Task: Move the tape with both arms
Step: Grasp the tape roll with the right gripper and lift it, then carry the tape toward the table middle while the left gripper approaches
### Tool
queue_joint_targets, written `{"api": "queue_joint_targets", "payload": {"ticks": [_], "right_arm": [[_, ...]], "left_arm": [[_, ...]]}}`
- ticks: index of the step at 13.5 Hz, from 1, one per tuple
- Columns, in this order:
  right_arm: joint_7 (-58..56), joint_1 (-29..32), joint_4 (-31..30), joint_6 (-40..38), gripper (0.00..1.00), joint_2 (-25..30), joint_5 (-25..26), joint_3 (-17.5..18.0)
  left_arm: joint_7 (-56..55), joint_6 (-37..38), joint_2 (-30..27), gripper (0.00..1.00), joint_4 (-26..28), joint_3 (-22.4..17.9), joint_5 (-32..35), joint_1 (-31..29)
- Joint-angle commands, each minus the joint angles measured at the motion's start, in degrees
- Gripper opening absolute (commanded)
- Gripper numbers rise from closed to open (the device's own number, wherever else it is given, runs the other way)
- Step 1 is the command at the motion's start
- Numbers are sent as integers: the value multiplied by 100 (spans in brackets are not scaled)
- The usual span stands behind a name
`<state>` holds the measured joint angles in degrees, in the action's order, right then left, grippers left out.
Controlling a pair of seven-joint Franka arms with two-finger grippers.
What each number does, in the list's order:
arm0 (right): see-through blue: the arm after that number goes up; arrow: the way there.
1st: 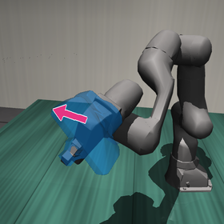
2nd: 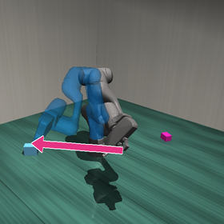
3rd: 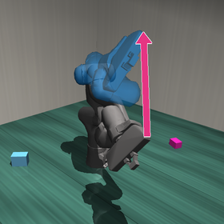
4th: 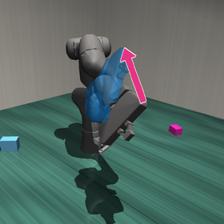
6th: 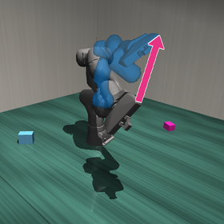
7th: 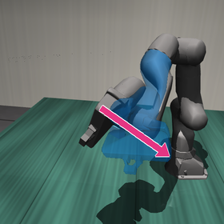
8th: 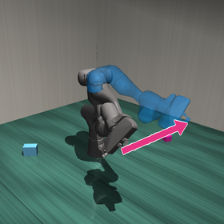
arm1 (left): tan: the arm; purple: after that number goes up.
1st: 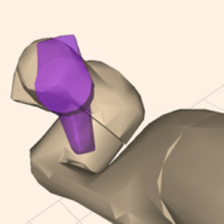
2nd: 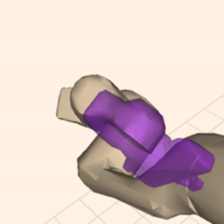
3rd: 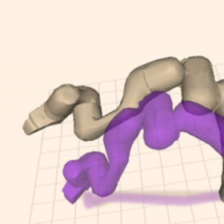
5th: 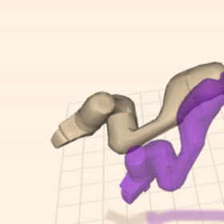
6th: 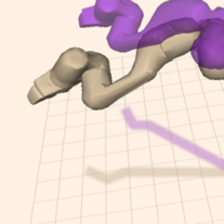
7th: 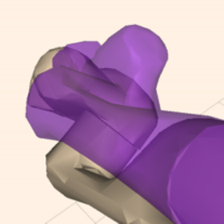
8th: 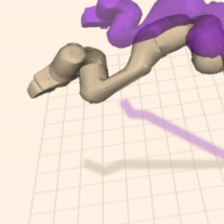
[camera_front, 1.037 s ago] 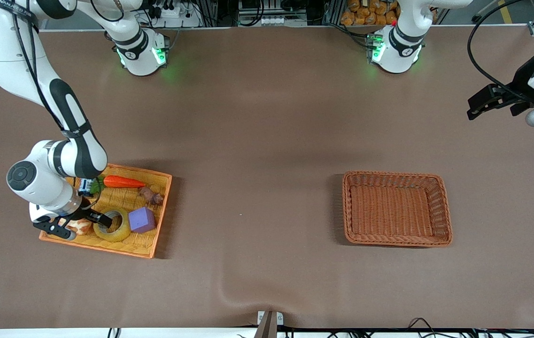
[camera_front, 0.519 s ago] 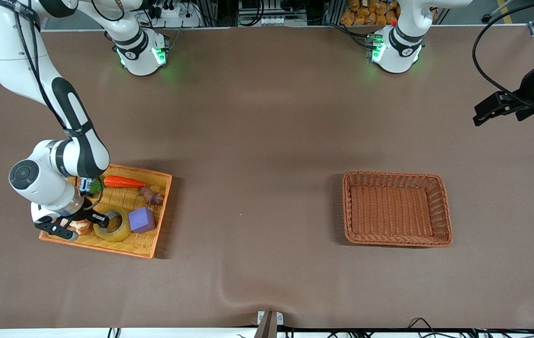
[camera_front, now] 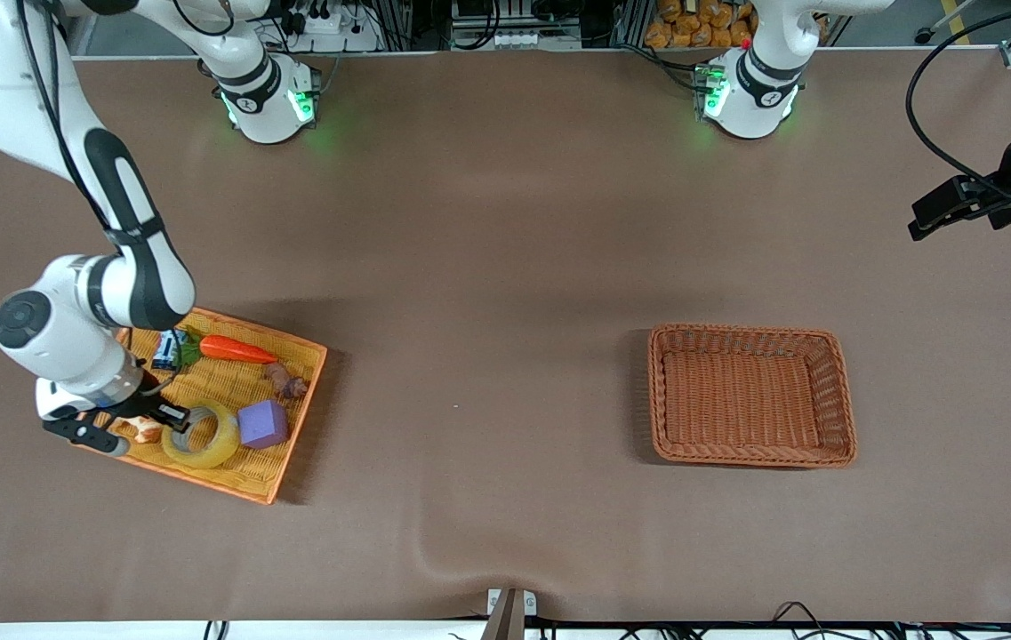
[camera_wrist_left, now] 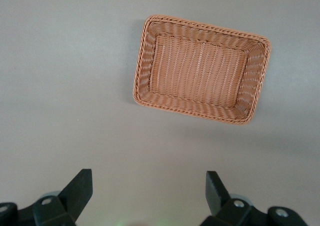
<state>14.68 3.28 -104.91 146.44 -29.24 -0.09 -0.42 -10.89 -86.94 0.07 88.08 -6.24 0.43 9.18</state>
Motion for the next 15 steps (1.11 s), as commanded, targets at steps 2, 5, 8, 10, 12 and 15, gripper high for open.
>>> {"api": "queue_joint_targets", "payload": {"ticks": [2,5,8,10,12,15], "right_arm": [[-553,24,-258,-867,0,954,-35,6],[-458,-308,-206,-1407,0,1218,-43,33],[557,-879,-39,-1407,0,1175,-61,42],[1551,-1284,215,-1416,0,1070,-52,42],[2072,-1627,313,-1407,0,1043,-61,59],[2713,-2163,418,-1407,0,999,-79,85]], "left_arm": [[166,-16,46,100,-54,9,-87,-21],[166,-7,90,100,-37,17,-87,5],[210,-7,90,100,-45,17,-87,-30],[298,-7,99,100,-37,17,-87,-30],[298,-7,99,100,-19,9,-87,-39],[298,-7,90,100,-19,9,-87,-39]]}}
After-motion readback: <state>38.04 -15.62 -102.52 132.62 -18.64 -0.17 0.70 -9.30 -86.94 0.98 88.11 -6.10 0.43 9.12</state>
